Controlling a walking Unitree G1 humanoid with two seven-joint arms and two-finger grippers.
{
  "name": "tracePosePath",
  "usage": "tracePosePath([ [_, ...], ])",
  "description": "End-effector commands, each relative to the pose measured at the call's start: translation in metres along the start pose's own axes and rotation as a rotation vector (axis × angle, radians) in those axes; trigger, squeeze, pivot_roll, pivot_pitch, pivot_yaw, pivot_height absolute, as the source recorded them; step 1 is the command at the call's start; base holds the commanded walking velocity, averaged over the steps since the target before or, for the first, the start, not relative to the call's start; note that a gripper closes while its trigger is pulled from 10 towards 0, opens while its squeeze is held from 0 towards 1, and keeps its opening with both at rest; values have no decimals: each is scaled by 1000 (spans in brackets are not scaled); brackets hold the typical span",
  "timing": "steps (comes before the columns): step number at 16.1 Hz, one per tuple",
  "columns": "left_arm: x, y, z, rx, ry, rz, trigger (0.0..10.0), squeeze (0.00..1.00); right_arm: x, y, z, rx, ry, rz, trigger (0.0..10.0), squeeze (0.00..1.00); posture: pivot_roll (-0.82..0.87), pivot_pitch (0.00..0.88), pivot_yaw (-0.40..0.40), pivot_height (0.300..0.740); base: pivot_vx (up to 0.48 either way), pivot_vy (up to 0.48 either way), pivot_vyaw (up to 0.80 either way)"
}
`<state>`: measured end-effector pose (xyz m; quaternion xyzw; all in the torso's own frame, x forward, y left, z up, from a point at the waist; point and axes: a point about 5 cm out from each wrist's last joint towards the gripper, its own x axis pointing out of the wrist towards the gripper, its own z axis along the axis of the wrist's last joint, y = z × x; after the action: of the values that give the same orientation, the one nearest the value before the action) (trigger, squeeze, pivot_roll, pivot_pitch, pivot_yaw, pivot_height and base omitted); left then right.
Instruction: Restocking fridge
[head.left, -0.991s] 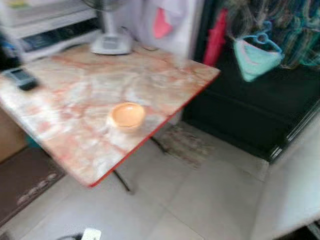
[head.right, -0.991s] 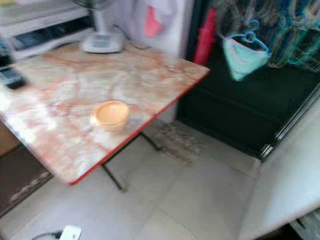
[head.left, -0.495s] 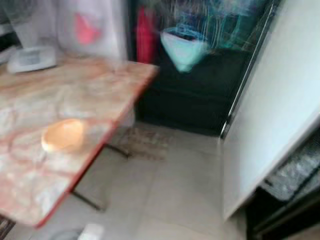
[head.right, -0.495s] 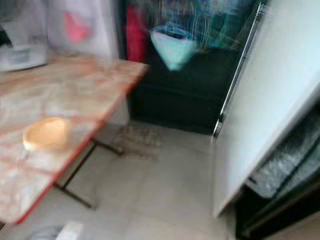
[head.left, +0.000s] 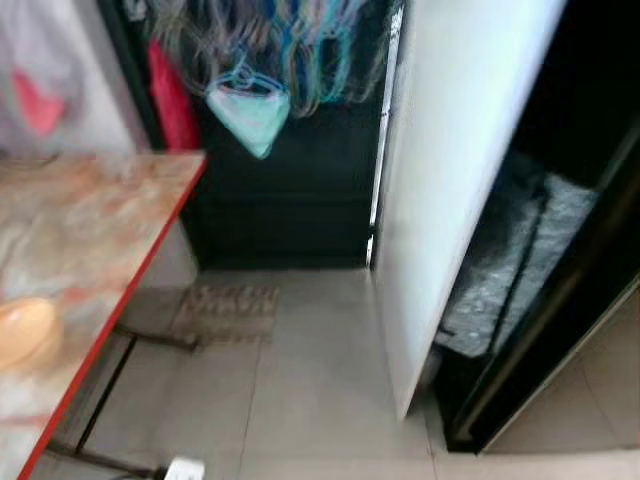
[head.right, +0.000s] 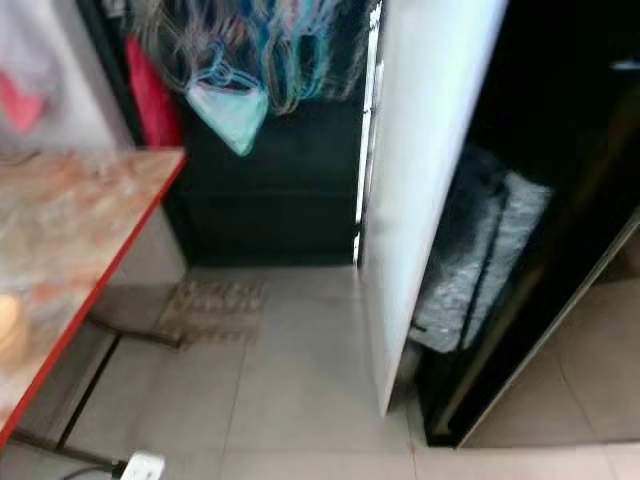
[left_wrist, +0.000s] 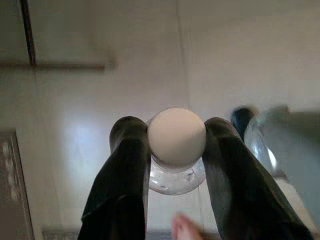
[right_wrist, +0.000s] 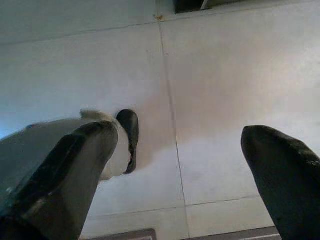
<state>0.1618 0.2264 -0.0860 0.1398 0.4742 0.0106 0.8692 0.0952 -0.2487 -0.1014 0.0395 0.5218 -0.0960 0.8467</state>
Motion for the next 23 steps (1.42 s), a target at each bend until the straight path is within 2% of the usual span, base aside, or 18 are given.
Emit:
tracePosePath([
  [1, -1, 8, -5, -6, 22, 22, 10000, 0, 1, 5, -2, 10, 0, 9, 10000, 0, 109, 0, 24, 740, 0, 0, -800],
  [4, 0, 13, 1, -12, 8, 36, 10000, 0, 2, 9, 2, 42, -14, -10, 10000, 0, 44, 0, 29, 740, 0, 0, -800],
  [11, 3, -3, 12, -8, -12, -10, 10000, 0, 2, -2, 10, 40, -24, -27, 10000, 0, 57, 10, -9, 740, 0, -41, -800],
  [14, 2, -1, 8, -48, 5, 23, 10000, 0, 2, -1, 9, 33, -24, -17, 10000, 0, 70, 3, -12, 740, 0, -180, -800],
  [19, 0, 7, -1, -22, 29, 40, 10000, 0, 1, 5, 1, 55, -11, -15, 10000, 0, 73, 19, 23, 740, 0, 0, -800],
  [23, 0, 12, -1, -23, 23, 41, 10000, 0, 0, 4, -3, 68, -1, -22, 10000, 0, 71, 38, 25, 740, 0, 0, -800],
])
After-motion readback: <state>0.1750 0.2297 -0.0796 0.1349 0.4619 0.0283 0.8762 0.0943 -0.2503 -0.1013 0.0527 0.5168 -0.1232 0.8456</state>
